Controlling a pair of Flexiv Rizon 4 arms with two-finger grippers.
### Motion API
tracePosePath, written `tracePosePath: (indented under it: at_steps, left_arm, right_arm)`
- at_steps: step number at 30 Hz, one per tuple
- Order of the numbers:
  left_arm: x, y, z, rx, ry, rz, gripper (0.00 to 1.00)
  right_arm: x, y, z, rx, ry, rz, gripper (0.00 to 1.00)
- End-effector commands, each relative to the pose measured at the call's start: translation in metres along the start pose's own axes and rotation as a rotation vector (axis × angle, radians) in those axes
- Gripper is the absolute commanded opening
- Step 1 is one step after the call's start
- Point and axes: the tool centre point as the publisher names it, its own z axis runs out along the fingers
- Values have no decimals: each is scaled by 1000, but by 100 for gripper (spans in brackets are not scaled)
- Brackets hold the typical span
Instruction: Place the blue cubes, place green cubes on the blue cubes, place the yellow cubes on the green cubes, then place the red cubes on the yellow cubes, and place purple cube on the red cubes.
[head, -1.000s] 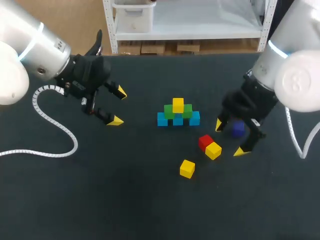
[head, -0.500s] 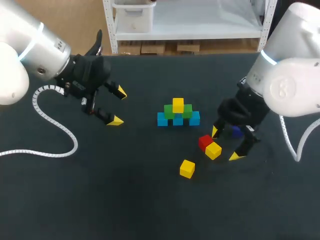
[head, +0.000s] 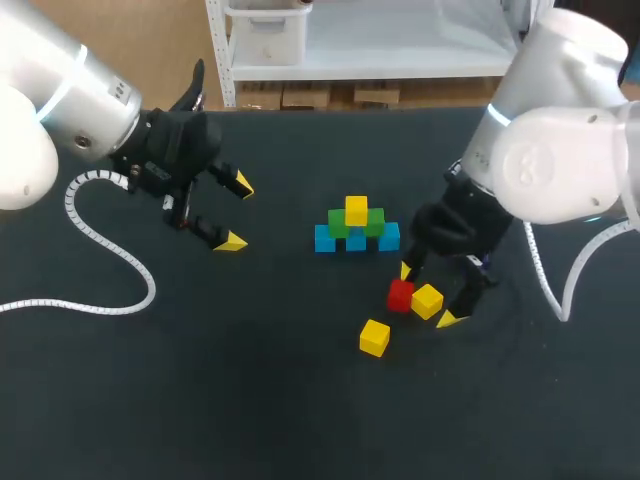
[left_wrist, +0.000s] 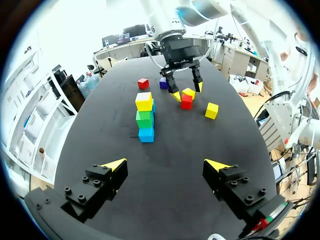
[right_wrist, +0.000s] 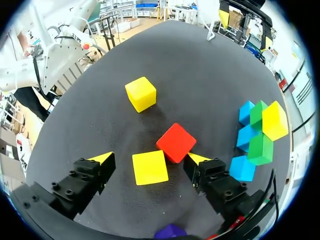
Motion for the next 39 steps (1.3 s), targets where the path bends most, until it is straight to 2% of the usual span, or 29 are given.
tracePosePath:
  at_steps: [1, 4, 10, 17, 19, 27, 31, 35, 36, 39]
  left_arm:
    - [1, 1, 0, 1, -2, 3, 100]
    - [1, 1, 0, 1, -2, 3, 100]
    - [1, 1, 0, 1, -2, 3, 100]
    - [1, 1, 0, 1, -2, 3, 100]
    - [1, 1, 0, 1, -2, 3, 100]
    - [1, 1, 0, 1, -2, 3, 100]
    - [1, 1, 0, 1, -2, 3, 100]
    - [1, 1, 0, 1, -2, 3, 100]
    - [1, 1, 0, 1, -2, 3, 100]
    - [1, 1, 0, 1, -2, 3, 100]
  right_arm:
    - [-1, 6, -3, 16, 19, 4, 88]
    - [0, 6, -8, 49, 57, -23, 89]
    - [-1, 7, -16, 78, 63, -101, 87]
    - [2, 12, -18, 85, 65, -128, 69]
    - [4, 12, -18, 87, 66, -131, 67]
    - [10, 5, -16, 95, 81, -131, 71]
    - [11, 1, -15, 90, 90, -142, 68]
    - [12, 0, -13, 86, 92, -145, 58]
    - [12, -1, -13, 85, 92, -145, 50]
    - [12, -2, -11, 81, 94, -146, 50]
